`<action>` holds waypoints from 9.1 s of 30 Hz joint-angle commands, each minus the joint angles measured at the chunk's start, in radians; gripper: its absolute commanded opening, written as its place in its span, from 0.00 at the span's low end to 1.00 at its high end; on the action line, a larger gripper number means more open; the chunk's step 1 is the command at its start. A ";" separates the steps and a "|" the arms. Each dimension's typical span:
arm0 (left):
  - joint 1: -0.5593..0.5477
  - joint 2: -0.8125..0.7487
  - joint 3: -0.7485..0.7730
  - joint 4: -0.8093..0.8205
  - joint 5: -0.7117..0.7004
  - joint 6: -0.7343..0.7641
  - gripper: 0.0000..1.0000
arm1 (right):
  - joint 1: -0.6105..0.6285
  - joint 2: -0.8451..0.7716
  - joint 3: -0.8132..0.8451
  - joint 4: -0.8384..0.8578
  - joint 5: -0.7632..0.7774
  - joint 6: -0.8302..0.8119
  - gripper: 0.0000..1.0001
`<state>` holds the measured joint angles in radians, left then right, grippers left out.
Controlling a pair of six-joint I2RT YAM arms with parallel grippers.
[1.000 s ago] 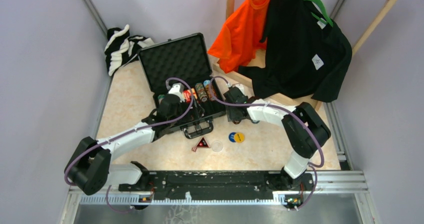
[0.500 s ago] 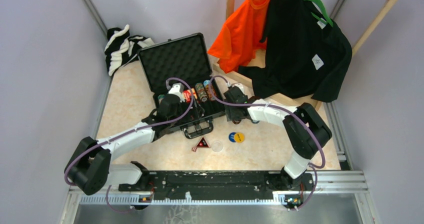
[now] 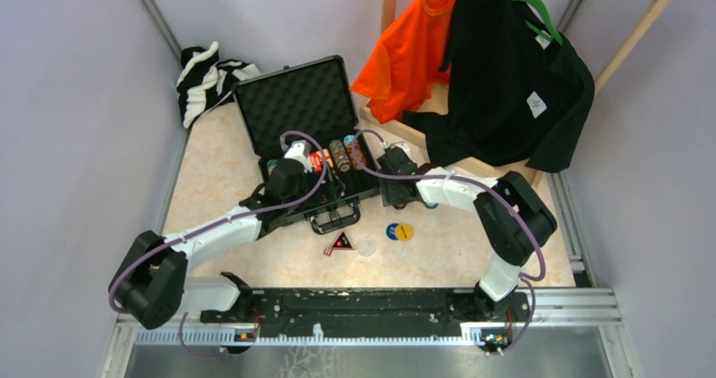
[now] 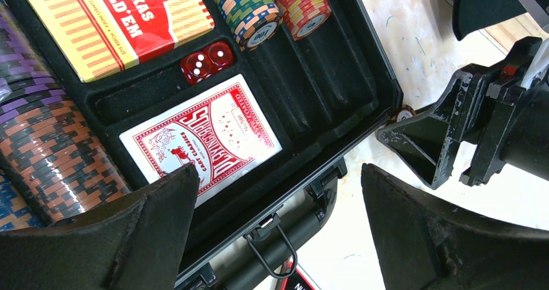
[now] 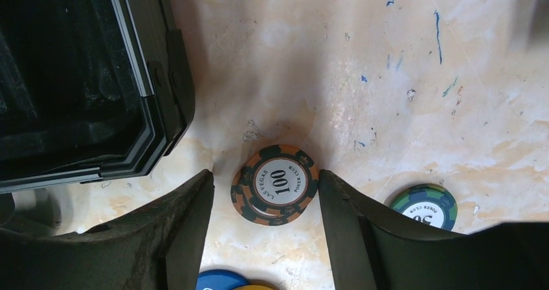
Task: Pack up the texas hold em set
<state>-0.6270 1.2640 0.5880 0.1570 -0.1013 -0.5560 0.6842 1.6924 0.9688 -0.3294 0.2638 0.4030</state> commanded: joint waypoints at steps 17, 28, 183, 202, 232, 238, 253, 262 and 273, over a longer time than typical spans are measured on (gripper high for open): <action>-0.005 -0.027 0.010 0.006 0.002 0.004 1.00 | 0.006 -0.072 -0.042 -0.008 0.002 0.003 0.50; -0.005 -0.025 0.009 0.007 -0.006 0.010 1.00 | 0.006 -0.048 -0.014 0.008 0.001 -0.012 0.60; 0.060 0.706 0.552 0.296 1.145 -0.174 0.00 | 0.012 -0.605 -0.097 -0.152 -0.058 -0.167 0.66; 0.082 0.273 0.204 0.537 1.366 0.246 0.00 | -0.006 -0.688 -0.194 0.348 -0.689 -0.245 0.43; 0.191 -0.022 0.039 0.022 0.593 0.901 0.00 | 0.141 -0.483 -0.529 0.773 -0.495 0.032 0.27; 0.212 0.068 0.085 0.016 0.961 0.919 0.00 | 0.142 -0.492 -0.429 0.764 -0.482 -0.101 0.26; 0.211 0.089 0.066 0.292 1.064 0.731 0.00 | -0.032 -0.419 -0.124 0.621 -0.696 -0.352 0.41; 0.212 0.033 0.031 0.360 1.108 0.700 0.00 | -0.032 -0.399 -0.076 0.585 -0.880 -0.384 0.38; 0.212 0.011 0.038 0.383 1.150 0.673 0.00 | -0.032 -0.343 -0.058 0.558 -0.928 -0.381 0.32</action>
<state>-0.4179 1.3003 0.6292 0.4953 1.0004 0.1341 0.6502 1.3422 0.8536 0.2104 -0.6186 0.0402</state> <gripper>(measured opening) 0.038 0.337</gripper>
